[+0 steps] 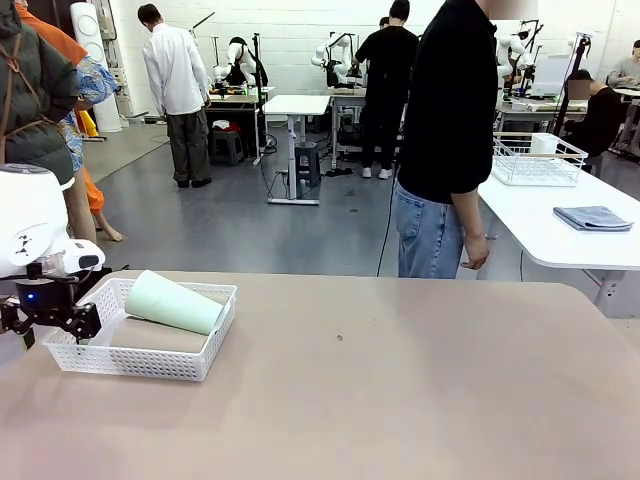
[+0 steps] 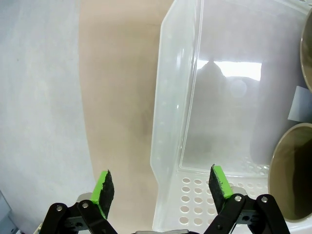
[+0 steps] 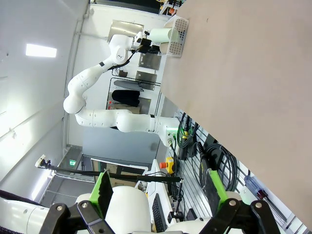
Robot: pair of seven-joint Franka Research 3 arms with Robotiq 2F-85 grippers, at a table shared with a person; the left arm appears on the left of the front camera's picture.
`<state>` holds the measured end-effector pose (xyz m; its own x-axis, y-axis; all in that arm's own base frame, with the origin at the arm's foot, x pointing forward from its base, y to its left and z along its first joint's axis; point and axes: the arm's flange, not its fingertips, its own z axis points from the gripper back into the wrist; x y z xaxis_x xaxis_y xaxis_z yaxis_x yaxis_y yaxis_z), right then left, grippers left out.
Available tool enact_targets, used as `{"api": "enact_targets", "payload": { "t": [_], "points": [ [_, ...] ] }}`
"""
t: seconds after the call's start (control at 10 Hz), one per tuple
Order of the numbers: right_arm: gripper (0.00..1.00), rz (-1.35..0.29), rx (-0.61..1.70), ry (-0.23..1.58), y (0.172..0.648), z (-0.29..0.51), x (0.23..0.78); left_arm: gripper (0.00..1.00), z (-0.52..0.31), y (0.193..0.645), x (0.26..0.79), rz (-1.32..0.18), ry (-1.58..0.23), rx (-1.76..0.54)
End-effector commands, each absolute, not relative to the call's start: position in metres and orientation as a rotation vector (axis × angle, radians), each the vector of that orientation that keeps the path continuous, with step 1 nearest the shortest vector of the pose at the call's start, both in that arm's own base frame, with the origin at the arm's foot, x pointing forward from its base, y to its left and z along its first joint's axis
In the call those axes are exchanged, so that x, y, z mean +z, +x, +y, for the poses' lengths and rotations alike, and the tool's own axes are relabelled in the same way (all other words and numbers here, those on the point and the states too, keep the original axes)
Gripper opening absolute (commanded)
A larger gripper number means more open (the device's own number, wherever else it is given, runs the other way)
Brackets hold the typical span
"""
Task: Clean and organize the cups into the basket.
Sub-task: Move the Organizing basket back to the left side of the table.
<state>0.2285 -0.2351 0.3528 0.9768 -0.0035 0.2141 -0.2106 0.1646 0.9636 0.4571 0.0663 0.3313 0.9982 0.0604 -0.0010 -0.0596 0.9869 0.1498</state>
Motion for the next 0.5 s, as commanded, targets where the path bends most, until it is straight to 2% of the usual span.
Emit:
{"api": "enact_targets", "payload": {
  "t": [0.0, 0.2, 0.4],
  "points": [
    [1.0, -0.18, 0.149, 1.389, 0.23, -0.234, 0.353, 1.0, 0.067, 0.456, 0.335, 0.025, 0.16, 0.086],
    [1.0, -0.18, 0.149, 1.389, 0.23, -0.234, 0.353, 1.0, 0.065, 0.451, 0.352, -0.003, 0.126, 0.115],
    [1.0, -0.18, 0.149, 1.389, 0.23, -0.234, 0.353, 1.0, 0.055, 0.412, 0.405, -0.133, 0.062, 0.143]
  ]
}}
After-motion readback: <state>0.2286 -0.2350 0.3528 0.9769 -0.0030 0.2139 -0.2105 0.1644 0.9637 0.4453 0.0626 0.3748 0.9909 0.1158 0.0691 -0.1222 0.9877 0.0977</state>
